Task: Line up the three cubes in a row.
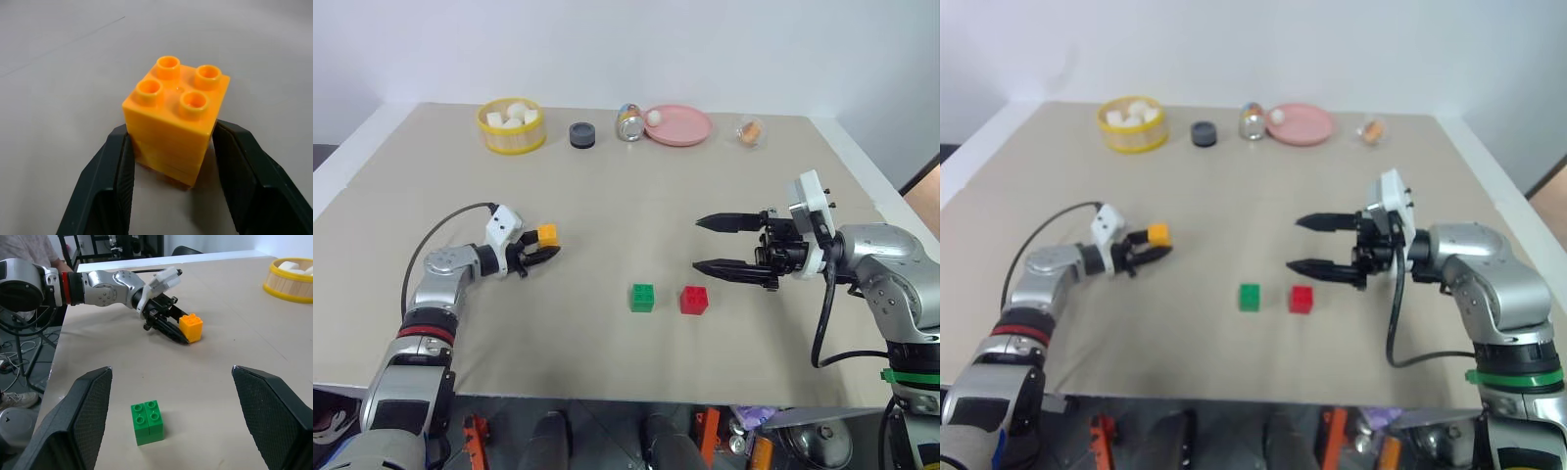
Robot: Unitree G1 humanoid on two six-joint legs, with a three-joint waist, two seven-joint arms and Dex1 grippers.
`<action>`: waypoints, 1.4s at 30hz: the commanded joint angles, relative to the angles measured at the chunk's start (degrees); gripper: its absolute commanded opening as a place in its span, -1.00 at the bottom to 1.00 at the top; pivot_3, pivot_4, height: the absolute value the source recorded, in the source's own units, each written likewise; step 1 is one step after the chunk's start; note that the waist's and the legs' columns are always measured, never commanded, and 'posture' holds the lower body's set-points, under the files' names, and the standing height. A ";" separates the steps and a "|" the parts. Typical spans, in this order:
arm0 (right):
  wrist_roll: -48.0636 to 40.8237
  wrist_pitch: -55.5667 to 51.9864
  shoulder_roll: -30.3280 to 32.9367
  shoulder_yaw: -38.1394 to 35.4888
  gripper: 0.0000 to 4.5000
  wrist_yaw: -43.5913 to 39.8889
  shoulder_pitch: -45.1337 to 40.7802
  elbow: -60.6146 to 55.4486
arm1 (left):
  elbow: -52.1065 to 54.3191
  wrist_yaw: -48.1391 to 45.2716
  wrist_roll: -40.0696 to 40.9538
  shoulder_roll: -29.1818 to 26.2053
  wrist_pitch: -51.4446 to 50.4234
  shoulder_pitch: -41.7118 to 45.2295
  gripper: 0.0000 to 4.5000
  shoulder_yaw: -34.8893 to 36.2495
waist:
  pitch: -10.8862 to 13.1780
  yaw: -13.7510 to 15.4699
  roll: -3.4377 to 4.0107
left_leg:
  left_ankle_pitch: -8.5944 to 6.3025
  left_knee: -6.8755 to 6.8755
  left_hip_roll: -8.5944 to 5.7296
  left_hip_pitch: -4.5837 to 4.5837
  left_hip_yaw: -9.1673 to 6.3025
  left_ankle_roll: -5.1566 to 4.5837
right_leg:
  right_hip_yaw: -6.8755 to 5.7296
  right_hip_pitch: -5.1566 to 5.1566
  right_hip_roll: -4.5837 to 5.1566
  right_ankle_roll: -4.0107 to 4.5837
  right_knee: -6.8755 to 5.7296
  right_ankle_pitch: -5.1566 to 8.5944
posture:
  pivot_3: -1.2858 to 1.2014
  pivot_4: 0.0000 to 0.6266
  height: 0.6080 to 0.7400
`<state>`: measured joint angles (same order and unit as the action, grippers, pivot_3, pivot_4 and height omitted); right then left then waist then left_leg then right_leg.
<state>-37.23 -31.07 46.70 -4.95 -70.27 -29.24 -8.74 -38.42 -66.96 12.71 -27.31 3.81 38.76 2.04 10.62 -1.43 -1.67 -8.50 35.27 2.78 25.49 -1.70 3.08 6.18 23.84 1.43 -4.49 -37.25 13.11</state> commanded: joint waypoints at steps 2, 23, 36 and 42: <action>-0.19 0.80 0.19 -0.69 0.79 -0.56 -1.34 -0.64 | 9.25 -5.62 3.14 -0.53 -2.66 -2.49 -0.19 -1.54 | 0.00 -0.07 0.00 | 0.00 -0.05 0.02 0.01 0.00 0.00 | 0.00 0.05 -0.03 0.02 -0.01 0.02 | 0.03 -0.52 1.00; -2.67 -1.03 1.86 -3.42 0.79 0.40 2.38 -5.31 | 29.68 6.95 -0.72 1.63 -10.39 -16.91 -0.19 -7.30 | -0.01 -0.75 0.02 | 0.01 0.15 0.01 -0.26 0.02 -0.03 | 0.02 -0.28 0.04 0.06 0.03 -0.11 | 0.03 -0.52 1.00; -2.03 -0.04 1.12 -2.32 0.79 -0.29 1.56 -3.88 | 34.53 5.67 2.30 -0.41 -15.29 -19.53 -0.19 -6.50 | -0.01 -1.15 0.02 | -0.06 -0.10 0.04 -0.24 0.00 -0.05 | 0.01 -0.17 -0.04 0.06 0.04 0.14 | 0.03 -0.52 1.00; -2.31 -0.15 1.32 -2.54 0.79 -0.42 1.77 -3.93 | 36.07 4.61 3.73 -2.05 -15.82 -21.03 -0.19 -6.26 | -0.01 -1.20 0.02 | -0.06 -0.10 0.04 -0.26 0.01 -0.05 | 0.02 -0.17 -0.03 0.08 0.04 0.13 | 0.03 -0.52 1.00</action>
<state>-39.00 -31.91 47.83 -6.71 -70.22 -26.62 -12.04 -4.55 -61.78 15.54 -28.44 -11.89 17.96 -4.80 10.61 -2.63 -1.65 -8.56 35.17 2.83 25.23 -1.70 3.03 6.19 23.66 1.40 -4.42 -37.21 13.24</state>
